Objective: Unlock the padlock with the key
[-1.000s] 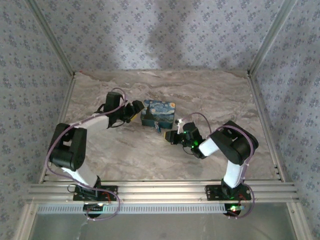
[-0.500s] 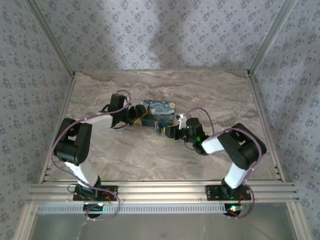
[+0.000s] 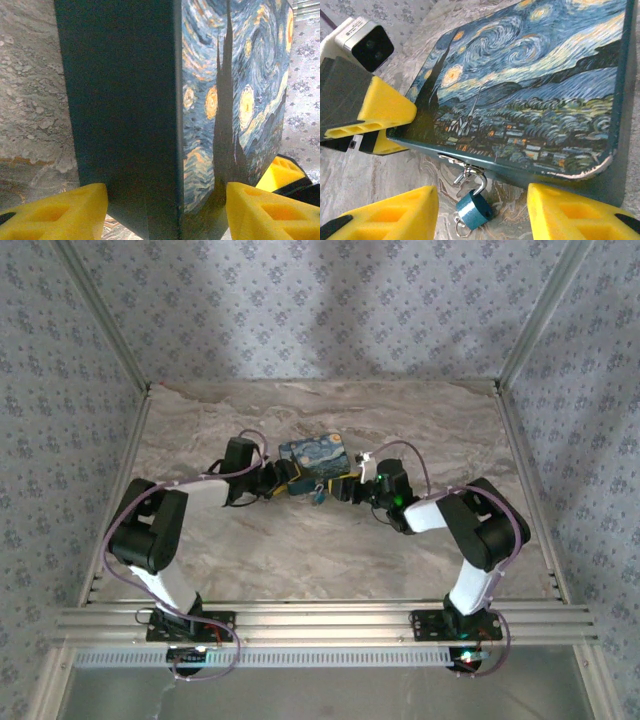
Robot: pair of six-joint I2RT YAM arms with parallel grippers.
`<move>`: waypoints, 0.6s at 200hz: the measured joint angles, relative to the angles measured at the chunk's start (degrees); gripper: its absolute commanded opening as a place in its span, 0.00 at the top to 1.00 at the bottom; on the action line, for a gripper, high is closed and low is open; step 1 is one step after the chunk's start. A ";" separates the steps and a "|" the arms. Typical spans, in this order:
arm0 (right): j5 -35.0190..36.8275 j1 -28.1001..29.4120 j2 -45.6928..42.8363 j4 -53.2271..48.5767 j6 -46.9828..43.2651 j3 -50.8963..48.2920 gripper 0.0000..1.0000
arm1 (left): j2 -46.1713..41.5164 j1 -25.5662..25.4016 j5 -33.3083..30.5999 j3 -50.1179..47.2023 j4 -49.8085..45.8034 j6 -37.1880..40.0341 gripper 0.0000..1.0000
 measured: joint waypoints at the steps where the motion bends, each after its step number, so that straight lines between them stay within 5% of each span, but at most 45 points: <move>1: -0.02 0.00 -0.02 0.00 0.00 -0.04 0.46 | 0.00 0.00 0.00 0.00 0.00 0.00 0.38; 120: -2.56 2.23 5.66 5.42 5.64 -1.73 0.39 | 0.00 -1.01 -0.70 0.00 0.31 -0.39 0.38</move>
